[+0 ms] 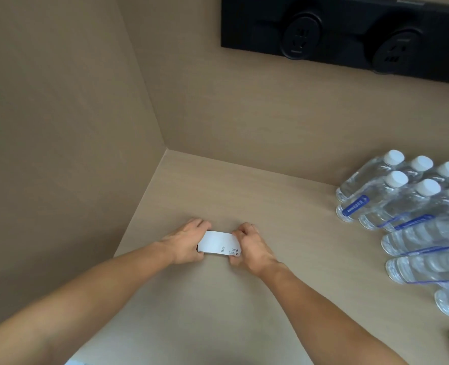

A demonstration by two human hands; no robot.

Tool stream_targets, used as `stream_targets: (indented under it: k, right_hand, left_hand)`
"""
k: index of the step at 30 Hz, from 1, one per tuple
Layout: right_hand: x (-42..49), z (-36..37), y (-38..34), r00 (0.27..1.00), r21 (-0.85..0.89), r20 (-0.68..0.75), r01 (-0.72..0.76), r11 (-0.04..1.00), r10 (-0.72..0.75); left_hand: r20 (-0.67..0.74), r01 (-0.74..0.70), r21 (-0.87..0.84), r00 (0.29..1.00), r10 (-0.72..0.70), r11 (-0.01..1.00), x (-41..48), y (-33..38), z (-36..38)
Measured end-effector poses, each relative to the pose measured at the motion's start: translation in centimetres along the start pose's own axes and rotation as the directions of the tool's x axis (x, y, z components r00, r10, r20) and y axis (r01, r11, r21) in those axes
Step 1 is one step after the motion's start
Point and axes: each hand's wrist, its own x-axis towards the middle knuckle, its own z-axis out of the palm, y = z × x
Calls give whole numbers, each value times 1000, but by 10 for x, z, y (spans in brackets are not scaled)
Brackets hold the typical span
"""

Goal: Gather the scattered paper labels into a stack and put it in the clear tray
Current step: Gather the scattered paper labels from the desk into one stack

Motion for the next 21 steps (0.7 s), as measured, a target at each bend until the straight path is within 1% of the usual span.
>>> stream_targets:
  k: [4,7,11,15,21]
  right_hand:
    - [-27,-13,24,999,66,5,-44,997,44]
    - [-54,-24,47,996,115,-10,-87,990,88]
    - [-95,-40,85,997,88,-43,-56,995,60]
    - [-145,-56,127,996,-35,-67,-53,998,51]
    - [-220,-70,186,997,-46,-28,-80,996,78]
  left_hand:
    - [-38,-56,70,998,59,996,2,33,15]
    - [-64,-75,88,995,81,993,2,66,25]
    - [-68,-87,102,993,95,991,-1,117,45]
    - [-52,-111,107,992,117,988,-3,174,73]
    - [15,-165,137,986,165,977,-7,249,119]
